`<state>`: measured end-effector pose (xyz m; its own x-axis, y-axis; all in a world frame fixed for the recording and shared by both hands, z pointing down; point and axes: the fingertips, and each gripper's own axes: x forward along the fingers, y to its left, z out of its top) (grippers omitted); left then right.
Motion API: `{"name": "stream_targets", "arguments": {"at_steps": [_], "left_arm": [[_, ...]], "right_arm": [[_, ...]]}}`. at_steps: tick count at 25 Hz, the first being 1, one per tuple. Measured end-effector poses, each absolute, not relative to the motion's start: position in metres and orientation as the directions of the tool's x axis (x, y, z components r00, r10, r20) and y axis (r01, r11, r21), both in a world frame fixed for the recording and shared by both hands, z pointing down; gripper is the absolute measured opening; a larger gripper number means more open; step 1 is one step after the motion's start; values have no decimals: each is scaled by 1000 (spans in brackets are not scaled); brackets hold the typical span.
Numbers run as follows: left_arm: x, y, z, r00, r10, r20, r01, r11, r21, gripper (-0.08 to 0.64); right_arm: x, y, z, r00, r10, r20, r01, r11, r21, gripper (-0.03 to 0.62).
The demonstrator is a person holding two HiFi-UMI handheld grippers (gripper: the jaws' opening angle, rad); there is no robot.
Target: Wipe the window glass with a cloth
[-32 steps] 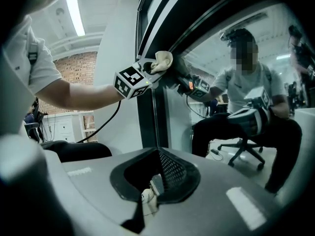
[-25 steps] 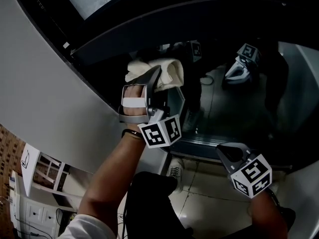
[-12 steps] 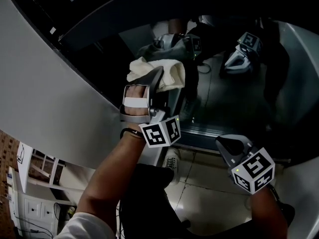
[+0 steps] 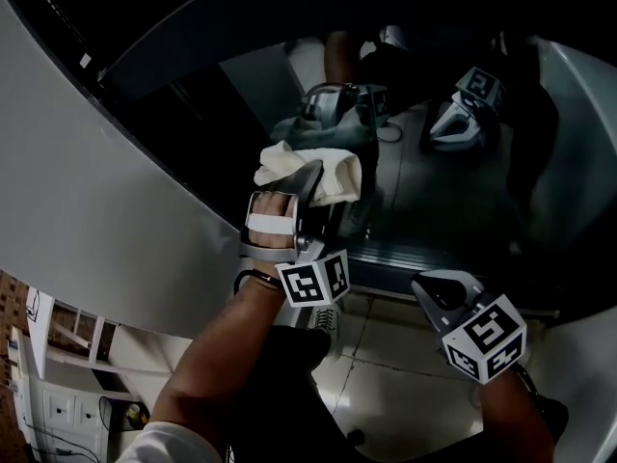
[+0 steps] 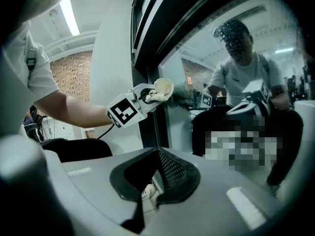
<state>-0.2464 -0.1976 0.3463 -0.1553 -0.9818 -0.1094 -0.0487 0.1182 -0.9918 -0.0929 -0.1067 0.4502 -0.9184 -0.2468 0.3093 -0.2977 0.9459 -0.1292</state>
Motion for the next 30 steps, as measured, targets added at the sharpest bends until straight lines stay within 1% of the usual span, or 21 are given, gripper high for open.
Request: {"name": "stream_targets", "arguments": {"at_steps": [8,15,30], "left_arm": [[-241,-203,404,-149,-987,-60,-45,68,-997,110],[-243,-204,390,-150,-988,-40,-63,50,-997,110],[-243,-205,421,-148,-988,37,-91,-23,-996,110]], "right_arm": [[-88,-113,493,-917,-245,315,-304,941,-153,0],[-91,-116,459,-913,-243,328,-301,943,-139,0],[-94,-119,452,-906,-239,349,-302,943,-137,0]]}}
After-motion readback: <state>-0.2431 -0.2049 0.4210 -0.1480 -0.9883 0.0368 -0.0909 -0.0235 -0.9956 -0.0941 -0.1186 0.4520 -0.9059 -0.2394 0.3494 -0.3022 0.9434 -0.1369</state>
